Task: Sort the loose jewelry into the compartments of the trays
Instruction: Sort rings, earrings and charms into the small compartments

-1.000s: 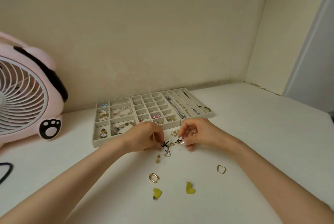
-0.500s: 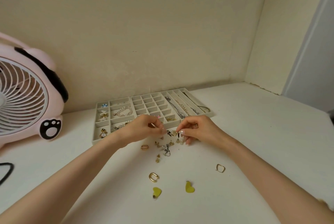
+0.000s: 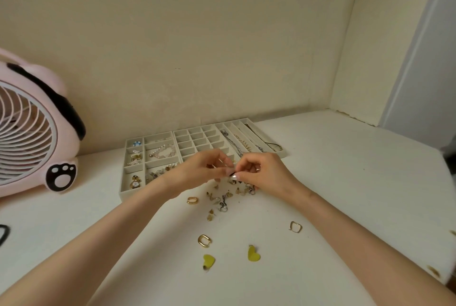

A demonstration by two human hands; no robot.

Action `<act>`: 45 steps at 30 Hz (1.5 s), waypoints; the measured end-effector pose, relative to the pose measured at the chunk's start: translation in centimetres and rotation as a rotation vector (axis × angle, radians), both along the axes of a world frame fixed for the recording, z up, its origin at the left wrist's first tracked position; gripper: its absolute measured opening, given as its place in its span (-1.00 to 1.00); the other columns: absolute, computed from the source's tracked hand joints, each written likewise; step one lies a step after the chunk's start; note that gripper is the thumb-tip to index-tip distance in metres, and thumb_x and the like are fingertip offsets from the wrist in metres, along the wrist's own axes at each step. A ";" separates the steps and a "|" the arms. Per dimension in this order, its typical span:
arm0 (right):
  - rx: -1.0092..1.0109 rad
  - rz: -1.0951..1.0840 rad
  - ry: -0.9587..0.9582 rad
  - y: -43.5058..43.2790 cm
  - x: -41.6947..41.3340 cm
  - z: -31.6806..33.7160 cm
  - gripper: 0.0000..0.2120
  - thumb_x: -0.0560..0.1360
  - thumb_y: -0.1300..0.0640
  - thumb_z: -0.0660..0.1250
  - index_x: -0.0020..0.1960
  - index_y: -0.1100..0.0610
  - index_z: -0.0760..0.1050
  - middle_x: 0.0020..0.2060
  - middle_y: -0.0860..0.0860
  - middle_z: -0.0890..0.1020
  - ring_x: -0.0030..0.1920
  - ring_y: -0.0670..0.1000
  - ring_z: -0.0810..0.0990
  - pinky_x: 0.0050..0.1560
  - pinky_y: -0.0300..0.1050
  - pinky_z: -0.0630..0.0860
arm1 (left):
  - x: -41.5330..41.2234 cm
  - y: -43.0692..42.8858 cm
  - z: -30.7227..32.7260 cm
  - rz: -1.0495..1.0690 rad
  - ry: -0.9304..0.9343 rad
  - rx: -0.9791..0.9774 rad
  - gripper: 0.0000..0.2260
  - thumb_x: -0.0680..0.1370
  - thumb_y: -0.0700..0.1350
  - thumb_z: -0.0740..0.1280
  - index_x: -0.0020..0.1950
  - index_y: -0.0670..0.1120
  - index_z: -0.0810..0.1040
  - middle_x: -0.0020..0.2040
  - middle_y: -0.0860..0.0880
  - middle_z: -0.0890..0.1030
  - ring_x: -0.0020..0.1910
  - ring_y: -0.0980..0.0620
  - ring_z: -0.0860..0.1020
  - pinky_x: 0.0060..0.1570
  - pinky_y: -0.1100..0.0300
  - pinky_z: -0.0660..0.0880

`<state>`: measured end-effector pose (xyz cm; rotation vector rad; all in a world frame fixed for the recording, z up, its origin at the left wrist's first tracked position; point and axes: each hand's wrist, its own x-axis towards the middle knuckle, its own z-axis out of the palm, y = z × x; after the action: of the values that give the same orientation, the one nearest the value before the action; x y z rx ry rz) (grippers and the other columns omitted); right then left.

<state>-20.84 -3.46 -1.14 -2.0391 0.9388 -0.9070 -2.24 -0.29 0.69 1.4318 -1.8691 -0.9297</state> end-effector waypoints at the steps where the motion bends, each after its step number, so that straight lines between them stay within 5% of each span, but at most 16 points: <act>1: 0.011 -0.008 -0.011 0.0 0.0 0.0 -0.88 0.38 0.25 0.48 -0.25 0.07 0.59 -0.38 -0.09 0.55 -0.38 -0.16 0.45 -0.35 -0.35 0.42 | -0.1 0.0 0.0 0.006 0.022 -0.015 -0.88 0.52 -0.11 0.35 0.04 -0.09 0.53 -0.23 0.05 0.57 -0.32 0.25 0.49 -0.31 0.44 0.37; 11: 0.089 -0.078 -0.107 -0.6 -0.4 -0.3 -0.87 0.36 0.24 0.51 -0.15 0.19 0.57 -0.33 0.03 0.57 -0.43 -0.14 0.49 -0.45 -0.26 0.48 | 0.0 -2.1 0.2 0.142 -0.129 -0.301 -0.93 0.49 -0.22 0.38 -0.16 -0.06 0.56 -0.30 0.07 0.59 -0.34 0.25 0.53 -0.27 0.44 0.42; 18: 0.151 -0.105 -0.198 -1.1 -1.1 -0.3 -0.92 0.39 0.36 0.45 -0.12 0.27 0.62 -0.31 0.13 0.62 -0.38 -0.02 0.61 -0.31 -0.14 0.63 | 0.9 -6.5 0.8 0.272 -0.328 -0.318 -0.97 0.51 -0.20 0.36 -0.08 -0.11 0.58 -0.15 -0.04 0.64 -0.15 -0.07 0.60 -0.09 0.06 0.55; 26: 0.145 -0.121 -0.193 -1.5 -1.6 -0.4 -0.82 0.47 0.40 0.34 -0.08 0.17 0.64 -0.28 0.11 0.66 -0.26 0.08 0.68 -0.14 -0.07 0.65 | 0.5 -9.3 0.0 0.217 -0.530 -0.287 -0.98 0.50 -0.15 0.37 -0.09 -0.04 0.56 -0.11 0.00 0.62 -0.14 0.01 0.55 -0.06 0.06 0.52; 37: 0.127 -0.155 -0.174 -1.6 -1.9 0.0 -0.89 0.41 0.38 0.41 -0.16 0.20 0.62 -0.29 0.10 0.64 -0.30 -0.03 0.63 -0.20 -0.14 0.63 | 0.1 -9.9 -0.9 0.221 -0.807 -0.349 -0.91 0.51 -0.16 0.33 -0.02 -0.04 0.59 0.00 0.00 0.62 0.01 -0.01 0.55 -0.05 0.12 0.51; 45: 0.091 -0.170 -0.174 -1.5 -2.0 -0.3 -0.79 0.38 0.39 0.43 -0.25 0.10 0.64 -0.35 -0.03 0.66 -0.31 -0.12 0.62 -0.22 -0.23 0.60 | 0.9 -9.4 -0.4 0.283 -0.706 -0.374 -0.91 0.53 -0.16 0.29 0.00 -0.05 0.54 0.01 -0.02 0.61 -0.02 -0.04 0.55 -0.11 0.10 0.49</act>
<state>-22.82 -5.00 -1.45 -1.7934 1.0480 -1.0927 -1.34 -9.73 0.28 1.8494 -2.0766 0.0972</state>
